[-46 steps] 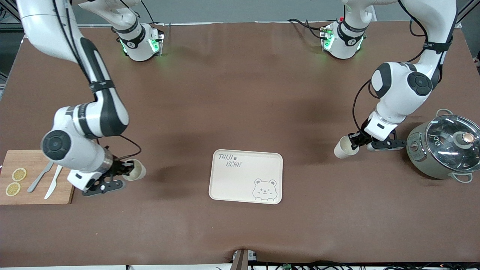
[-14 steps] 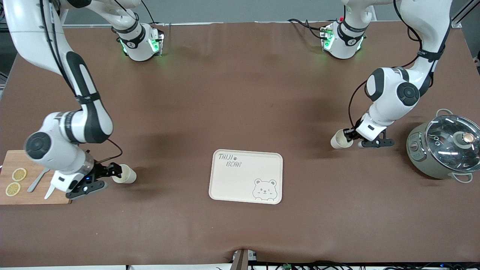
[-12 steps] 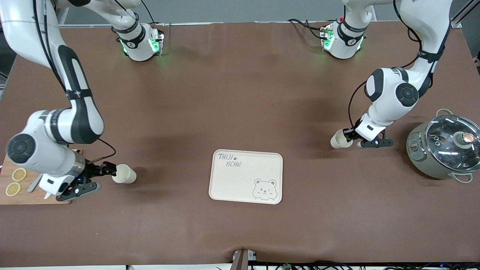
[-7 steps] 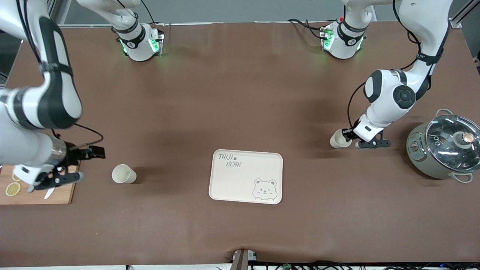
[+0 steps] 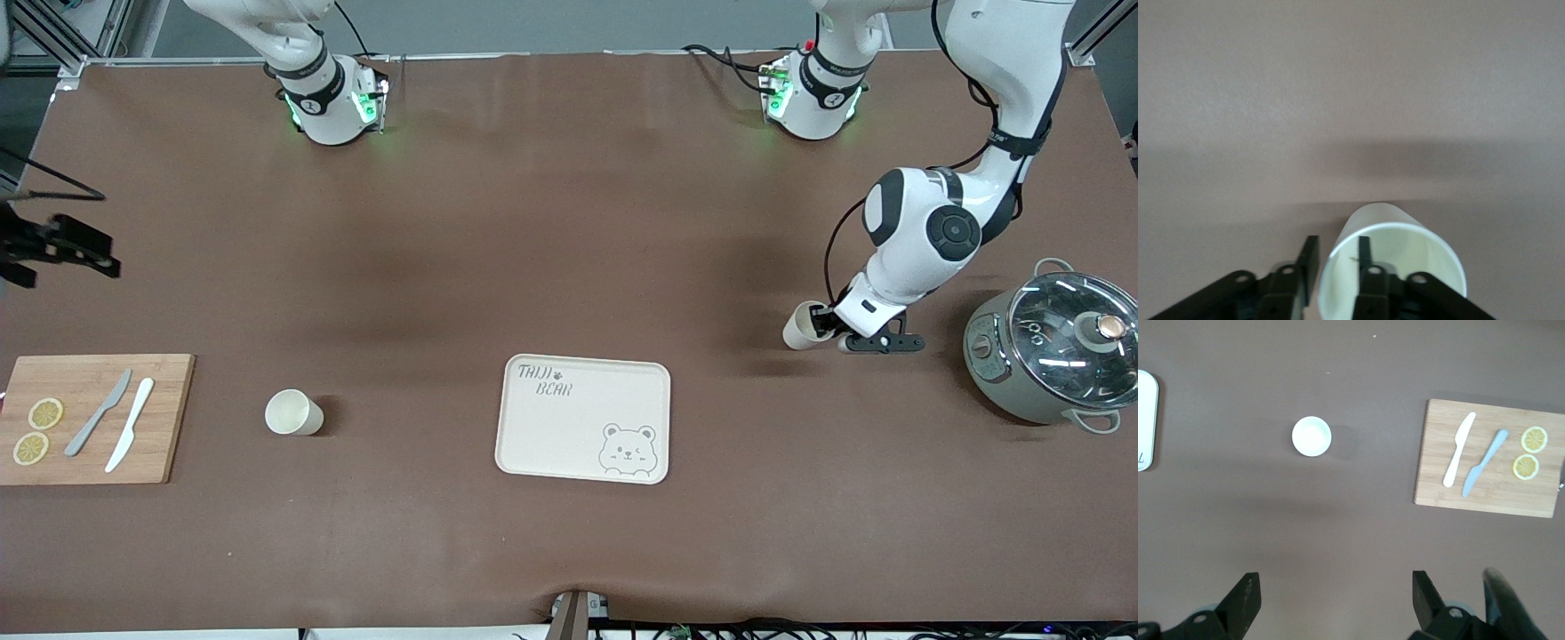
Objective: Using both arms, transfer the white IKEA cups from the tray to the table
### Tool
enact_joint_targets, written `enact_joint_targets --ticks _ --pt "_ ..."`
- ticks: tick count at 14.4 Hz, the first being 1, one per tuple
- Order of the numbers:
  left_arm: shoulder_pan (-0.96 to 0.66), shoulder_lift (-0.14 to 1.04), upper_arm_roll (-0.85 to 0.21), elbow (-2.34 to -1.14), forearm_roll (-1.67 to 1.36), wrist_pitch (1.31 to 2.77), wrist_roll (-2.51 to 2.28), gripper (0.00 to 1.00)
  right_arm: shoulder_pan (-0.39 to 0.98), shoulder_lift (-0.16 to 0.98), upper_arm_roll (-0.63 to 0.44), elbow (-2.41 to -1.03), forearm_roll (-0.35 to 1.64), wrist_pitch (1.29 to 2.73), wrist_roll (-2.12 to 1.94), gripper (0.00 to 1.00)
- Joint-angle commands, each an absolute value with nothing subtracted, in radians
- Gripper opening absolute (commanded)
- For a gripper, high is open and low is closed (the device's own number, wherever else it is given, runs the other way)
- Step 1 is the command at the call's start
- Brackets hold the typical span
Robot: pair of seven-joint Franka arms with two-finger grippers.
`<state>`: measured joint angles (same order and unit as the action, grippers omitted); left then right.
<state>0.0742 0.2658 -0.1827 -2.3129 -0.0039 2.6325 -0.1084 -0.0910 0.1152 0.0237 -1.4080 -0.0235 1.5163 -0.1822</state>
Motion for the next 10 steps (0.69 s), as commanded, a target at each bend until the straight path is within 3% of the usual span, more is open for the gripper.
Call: enact_joint_targets --ticks 1,5,10 --pt "0.083 0.212 -0.183 -2.281 0.021 2.574 -0.144 1.00 -0.107 0.107 0.040 -1.431 -0.034 1.528 -0.137 1.00" --pt "0.083 0.202 -0.176 -2.087 0.021 2.272 -0.178 1.00 -0.101 0.121 0.043 -1.407 -0.032 1.537 -0.112 1.00" --pt "0.127 0.204 -0.176 -1.945 0.021 2.183 -0.176 1.00 -0.123 0.123 0.041 -1.401 -0.026 1.543 -0.103 1.00"
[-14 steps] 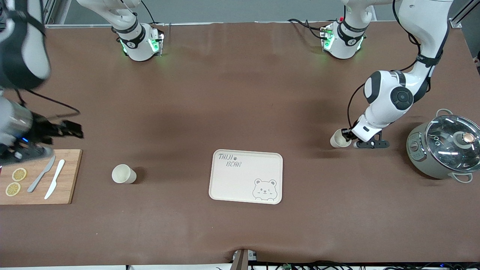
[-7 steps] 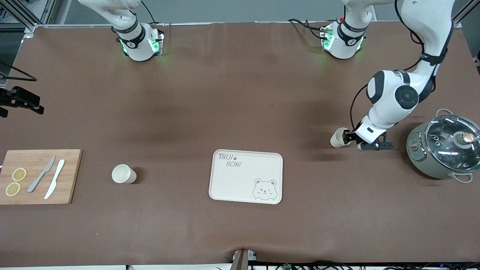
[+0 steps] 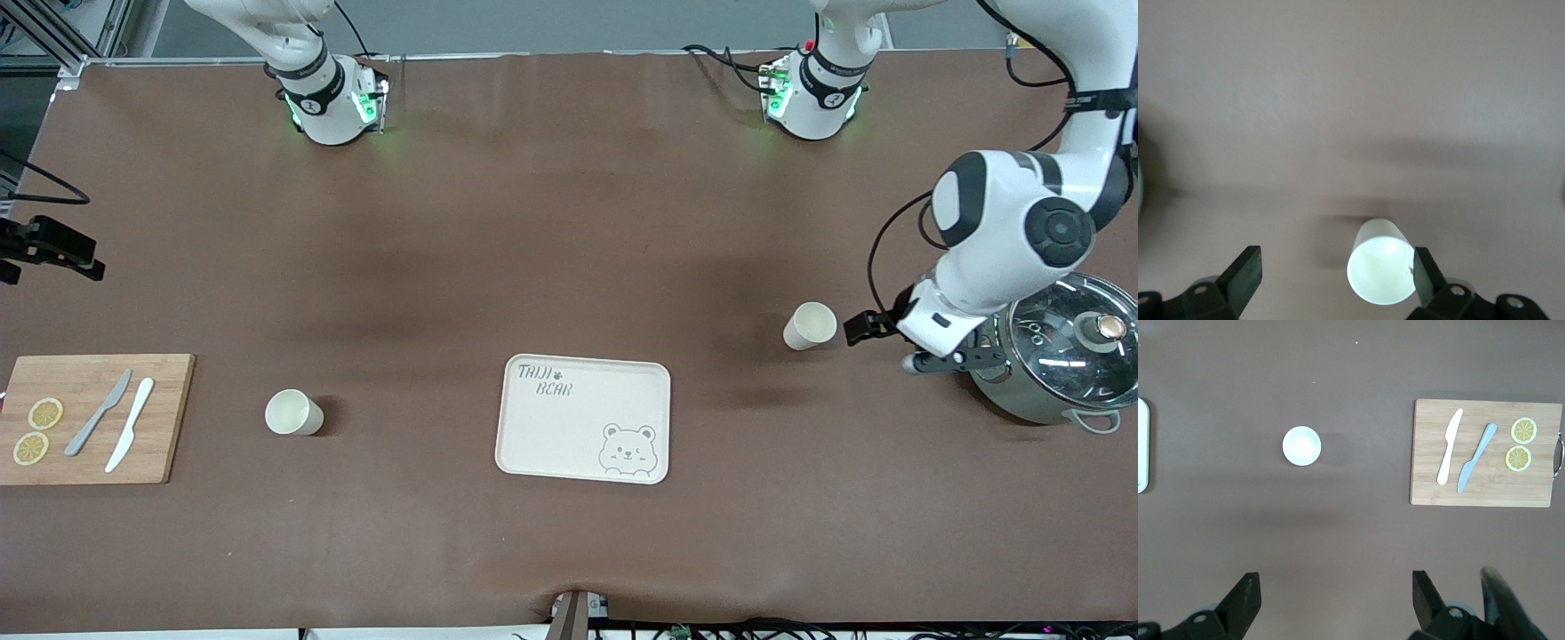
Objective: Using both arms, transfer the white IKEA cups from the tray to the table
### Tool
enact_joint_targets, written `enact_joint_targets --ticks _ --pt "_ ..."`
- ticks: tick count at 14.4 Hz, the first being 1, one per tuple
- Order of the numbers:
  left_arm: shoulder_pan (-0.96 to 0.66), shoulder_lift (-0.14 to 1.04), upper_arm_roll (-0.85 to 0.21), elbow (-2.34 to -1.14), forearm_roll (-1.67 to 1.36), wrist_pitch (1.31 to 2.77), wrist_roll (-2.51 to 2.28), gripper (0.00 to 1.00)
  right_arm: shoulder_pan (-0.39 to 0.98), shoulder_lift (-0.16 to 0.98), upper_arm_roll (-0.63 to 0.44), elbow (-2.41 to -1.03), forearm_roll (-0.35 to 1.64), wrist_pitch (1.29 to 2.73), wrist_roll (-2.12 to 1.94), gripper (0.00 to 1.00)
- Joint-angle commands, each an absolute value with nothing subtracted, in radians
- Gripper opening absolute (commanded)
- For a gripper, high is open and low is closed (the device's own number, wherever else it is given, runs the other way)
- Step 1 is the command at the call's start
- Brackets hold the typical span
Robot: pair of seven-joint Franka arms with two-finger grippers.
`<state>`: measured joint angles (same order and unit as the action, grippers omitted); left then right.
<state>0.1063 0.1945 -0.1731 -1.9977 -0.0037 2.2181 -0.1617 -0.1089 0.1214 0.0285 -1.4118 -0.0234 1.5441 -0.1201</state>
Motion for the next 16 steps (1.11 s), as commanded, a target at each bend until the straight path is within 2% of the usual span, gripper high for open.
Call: enact_joint_targets --ticks 1,2,6,8,11,14,16 --pt "0.129 0.210 -0.178 -1.915 0.021 2.183 -0.178 1.00 -0.123 0.123 0.041 -1.401 -0.026 1.543 -0.103 1.00" --pt "0.127 0.218 -0.178 -1.875 0.015 2.172 -0.179 1.00 -0.123 0.123 0.041 -1.401 -0.026 1.543 -0.103 1.00" --pt "0.130 0.319 -0.176 -1.607 0.021 1.944 -0.176 1.00 -0.126 0.123 0.040 -1.376 -0.031 1.539 -0.104 1.00" --pt "0.140 0.348 -0.175 -1.531 0.020 1.913 -0.178 1.00 -0.129 0.123 0.040 -1.374 -0.029 1.542 -0.104 1.00" --pt "0.173 0.365 -0.175 -1.471 0.012 1.888 -0.169 1.00 -0.124 0.123 0.041 -1.374 -0.031 1.546 -0.103 1.00" --pt "0.164 0.361 -0.184 -1.474 0.018 1.872 -0.178 1.00 -0.130 0.126 0.040 -1.374 -0.025 1.548 -0.104 1.00" --pt "0.147 0.341 -0.189 -1.470 0.021 1.784 -0.179 1.00 -0.129 0.126 0.040 -1.374 -0.028 1.548 -0.103 1.00"
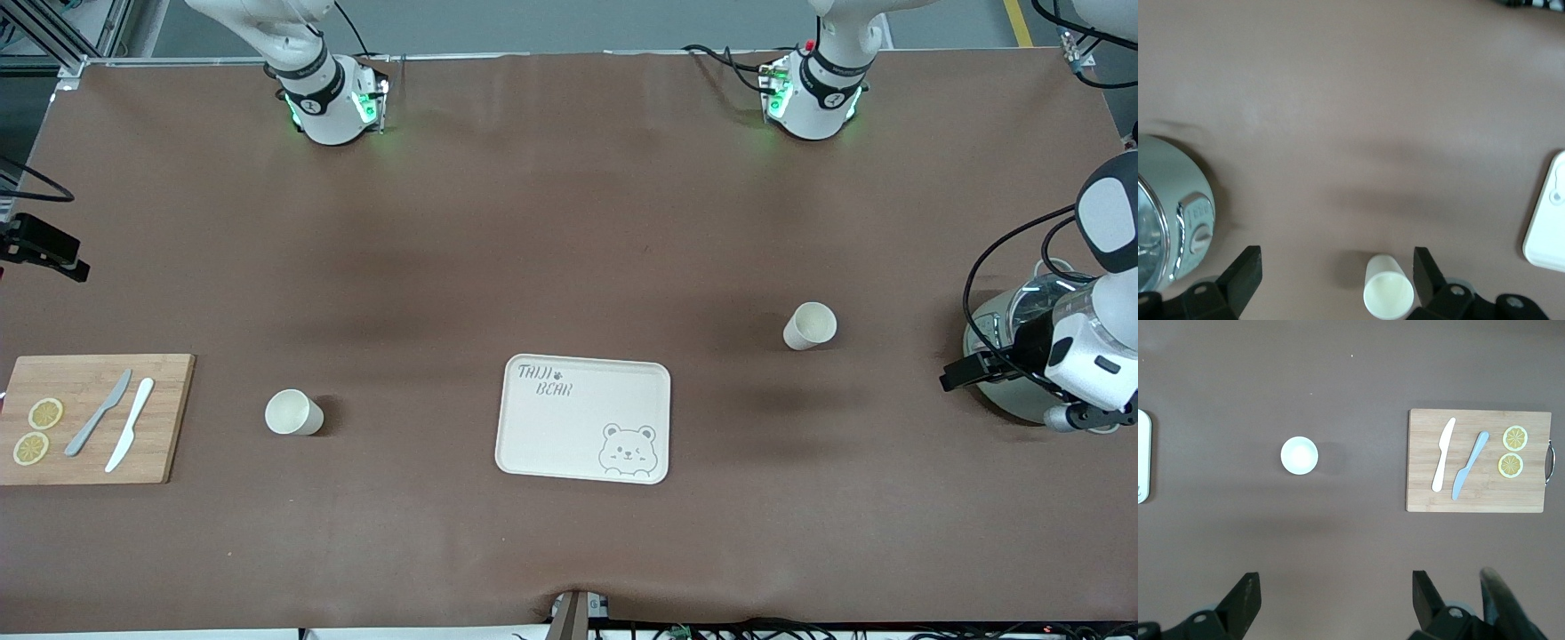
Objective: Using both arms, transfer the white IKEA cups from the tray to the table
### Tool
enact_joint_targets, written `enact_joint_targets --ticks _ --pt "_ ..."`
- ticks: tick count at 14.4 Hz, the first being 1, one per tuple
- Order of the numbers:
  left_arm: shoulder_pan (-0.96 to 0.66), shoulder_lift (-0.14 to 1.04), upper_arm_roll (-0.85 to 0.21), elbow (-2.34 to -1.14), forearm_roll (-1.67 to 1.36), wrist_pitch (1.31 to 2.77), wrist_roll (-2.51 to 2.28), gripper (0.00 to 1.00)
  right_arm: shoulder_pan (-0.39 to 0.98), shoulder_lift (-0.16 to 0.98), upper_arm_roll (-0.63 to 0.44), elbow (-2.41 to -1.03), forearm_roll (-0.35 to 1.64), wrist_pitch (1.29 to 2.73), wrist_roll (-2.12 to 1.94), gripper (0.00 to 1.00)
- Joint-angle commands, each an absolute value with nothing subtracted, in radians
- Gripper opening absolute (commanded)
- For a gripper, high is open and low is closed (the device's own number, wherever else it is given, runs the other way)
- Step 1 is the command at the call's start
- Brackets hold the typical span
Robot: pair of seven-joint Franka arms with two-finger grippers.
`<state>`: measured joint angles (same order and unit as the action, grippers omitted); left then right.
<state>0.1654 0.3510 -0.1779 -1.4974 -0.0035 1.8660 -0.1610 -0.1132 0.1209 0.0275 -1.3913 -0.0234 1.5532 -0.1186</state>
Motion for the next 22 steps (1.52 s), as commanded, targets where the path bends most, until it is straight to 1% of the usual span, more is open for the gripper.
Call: enact_joint_targets --ticks 1,3,6,8,9,14,16,18,22 --pt "0.140 0.300 -0.187 -1.470 0.023 1.725 -0.181 1.00 -0.129 0.126 0.040 -1.374 -0.026 1.548 -0.103 1.00" --pt "0.132 0.221 -0.180 -1.471 0.021 1.628 -0.169 1.00 -0.129 0.127 0.040 -1.374 -0.028 1.548 -0.103 1.00" --pt "0.060 0.134 -0.143 -1.454 0.008 1.547 -0.181 1.00 -0.129 0.127 0.040 -1.376 -0.028 1.546 -0.104 1.00" --pt "0.058 0.120 -0.146 -1.355 0.002 1.420 -0.166 1.00 -0.129 0.127 0.040 -1.374 -0.029 1.546 -0.103 1.00" --pt "0.055 0.118 -0.150 -1.330 -0.026 1.386 -0.164 1.00 -0.129 0.126 0.040 -1.374 -0.029 1.546 -0.103 1.00" --pt "0.014 0.092 -0.146 -1.339 -0.025 1.379 -0.036 1.00 -0.129 0.126 0.040 -1.374 -0.031 1.545 -0.103 1.00" --pt "0.012 0.109 -0.153 -1.347 0.033 1.429 -0.014 1.00 -0.129 0.126 0.040 -1.374 -0.029 1.546 -0.103 1.00" --pt "0.018 0.130 -0.156 -1.348 0.028 1.479 -0.012 1.00 -0.129 0.126 0.040 -1.374 -0.031 1.546 -0.103 1.00" --pt "0.023 0.115 -0.155 -1.370 0.034 1.483 0.055 1.00 -0.129 0.127 0.040 -1.374 -0.029 1.548 -0.103 1.00"
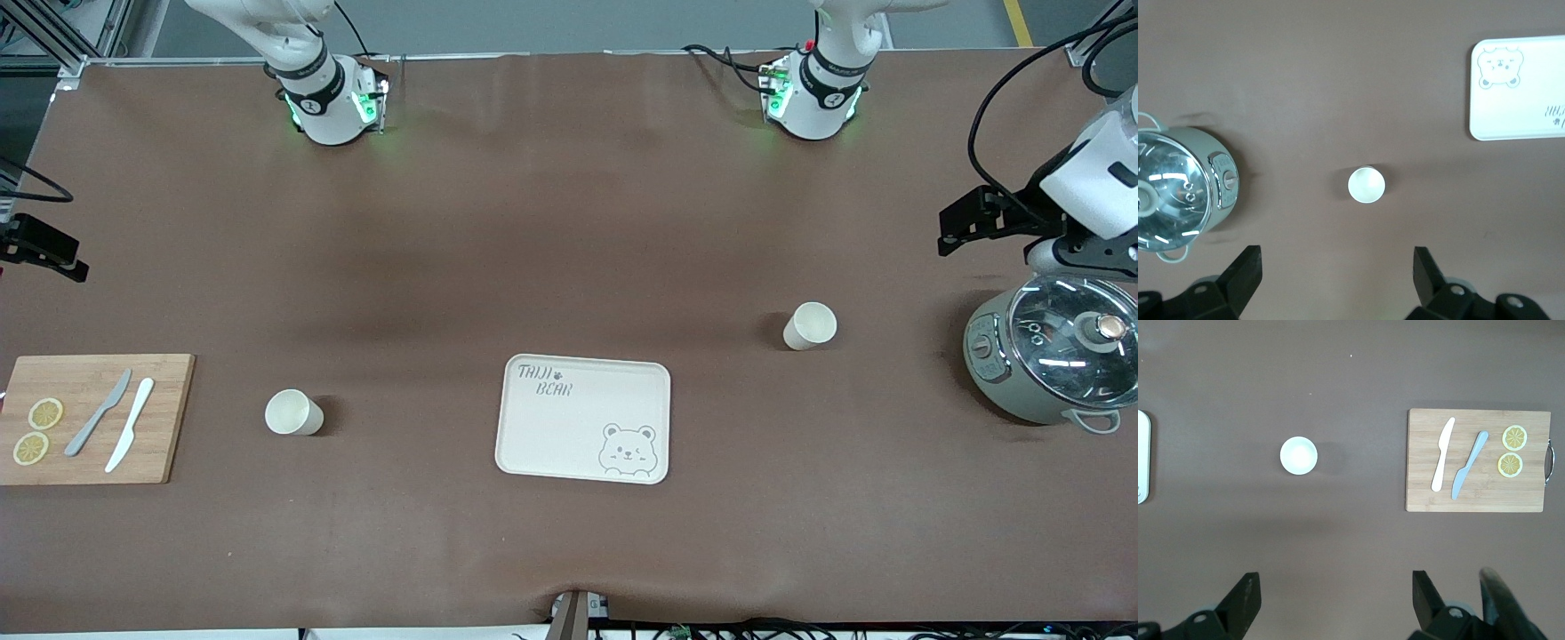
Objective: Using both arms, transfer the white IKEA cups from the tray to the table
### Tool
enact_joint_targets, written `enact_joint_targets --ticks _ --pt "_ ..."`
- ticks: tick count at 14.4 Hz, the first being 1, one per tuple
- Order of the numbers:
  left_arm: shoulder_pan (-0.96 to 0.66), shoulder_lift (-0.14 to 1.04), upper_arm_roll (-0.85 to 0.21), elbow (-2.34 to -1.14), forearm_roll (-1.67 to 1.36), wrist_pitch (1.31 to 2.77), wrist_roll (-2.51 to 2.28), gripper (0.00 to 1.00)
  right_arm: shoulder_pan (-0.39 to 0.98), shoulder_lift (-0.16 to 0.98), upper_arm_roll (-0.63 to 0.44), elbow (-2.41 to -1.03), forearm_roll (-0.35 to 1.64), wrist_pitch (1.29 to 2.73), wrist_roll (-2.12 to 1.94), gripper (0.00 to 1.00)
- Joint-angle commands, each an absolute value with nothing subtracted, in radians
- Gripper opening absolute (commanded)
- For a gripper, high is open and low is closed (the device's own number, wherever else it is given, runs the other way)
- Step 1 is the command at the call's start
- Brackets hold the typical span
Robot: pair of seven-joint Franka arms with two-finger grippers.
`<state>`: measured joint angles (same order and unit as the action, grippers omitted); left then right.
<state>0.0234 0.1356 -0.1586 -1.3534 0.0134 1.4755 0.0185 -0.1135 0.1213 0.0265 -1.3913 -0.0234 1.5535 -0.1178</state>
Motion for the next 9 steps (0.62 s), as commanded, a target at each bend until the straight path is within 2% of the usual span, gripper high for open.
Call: enact_joint_targets --ticks 1,9 --pt "0.023 0.114 -0.155 -1.370 0.032 1.483 0.060 1.00 -0.129 0.127 0.040 -1.376 -0.028 1.548 -0.103 1.00" --pt "0.000 0.112 -0.147 -1.365 0.003 1.485 0.055 1.00 -0.129 0.127 0.040 -1.376 -0.028 1.546 -0.103 1.00"
